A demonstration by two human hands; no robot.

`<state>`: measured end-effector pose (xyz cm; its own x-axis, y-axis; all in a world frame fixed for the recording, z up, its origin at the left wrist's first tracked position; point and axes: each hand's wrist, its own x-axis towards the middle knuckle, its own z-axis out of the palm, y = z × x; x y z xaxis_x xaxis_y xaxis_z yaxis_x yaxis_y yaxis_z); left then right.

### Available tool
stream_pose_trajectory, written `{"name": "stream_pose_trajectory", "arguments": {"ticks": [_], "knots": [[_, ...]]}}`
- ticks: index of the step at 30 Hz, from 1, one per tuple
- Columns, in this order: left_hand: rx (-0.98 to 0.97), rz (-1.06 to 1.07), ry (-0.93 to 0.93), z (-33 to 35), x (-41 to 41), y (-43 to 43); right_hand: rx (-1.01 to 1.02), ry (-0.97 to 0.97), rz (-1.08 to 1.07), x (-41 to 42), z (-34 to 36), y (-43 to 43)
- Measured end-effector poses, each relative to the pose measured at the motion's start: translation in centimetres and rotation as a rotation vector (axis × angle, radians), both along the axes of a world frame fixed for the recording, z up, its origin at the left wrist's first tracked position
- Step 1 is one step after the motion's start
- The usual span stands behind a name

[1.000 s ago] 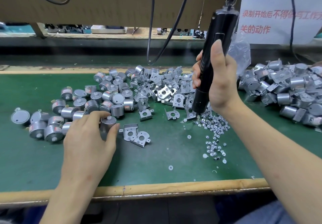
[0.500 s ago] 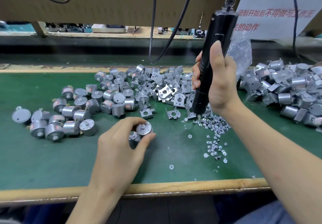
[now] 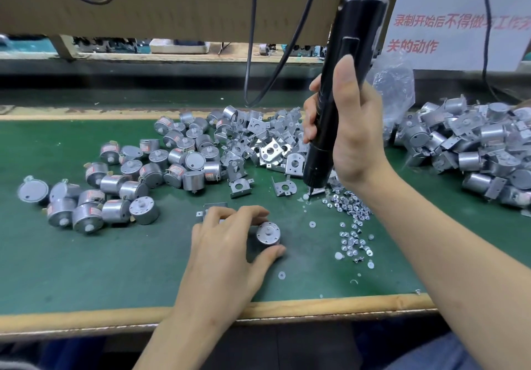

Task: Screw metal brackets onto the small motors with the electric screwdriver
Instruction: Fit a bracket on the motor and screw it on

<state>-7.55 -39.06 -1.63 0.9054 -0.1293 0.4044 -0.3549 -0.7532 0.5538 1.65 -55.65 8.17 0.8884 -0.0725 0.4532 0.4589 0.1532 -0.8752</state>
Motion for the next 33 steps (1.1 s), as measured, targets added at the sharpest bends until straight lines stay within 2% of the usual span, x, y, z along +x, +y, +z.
{"name": "stream_pose_trajectory", "arguments": {"ticks": [10,17,28,33], "knots": [[0.002,0.04,0.039,0.0,0.1,0.6,0.013,-0.007,0.094,-1.5,0.4,1.9],[0.07,-0.063,0.099,1.2,0.4,2.5,0.022,0.002,0.082,-1.5,0.7,1.8],[0.078,-0.09,0.053,0.9,0.6,2.7,0.019,0.007,0.092,-1.6,0.6,2.0],[0.125,0.045,-0.012,0.5,1.4,3.5,0.022,0.002,0.094,-1.6,0.7,2.0]]}}
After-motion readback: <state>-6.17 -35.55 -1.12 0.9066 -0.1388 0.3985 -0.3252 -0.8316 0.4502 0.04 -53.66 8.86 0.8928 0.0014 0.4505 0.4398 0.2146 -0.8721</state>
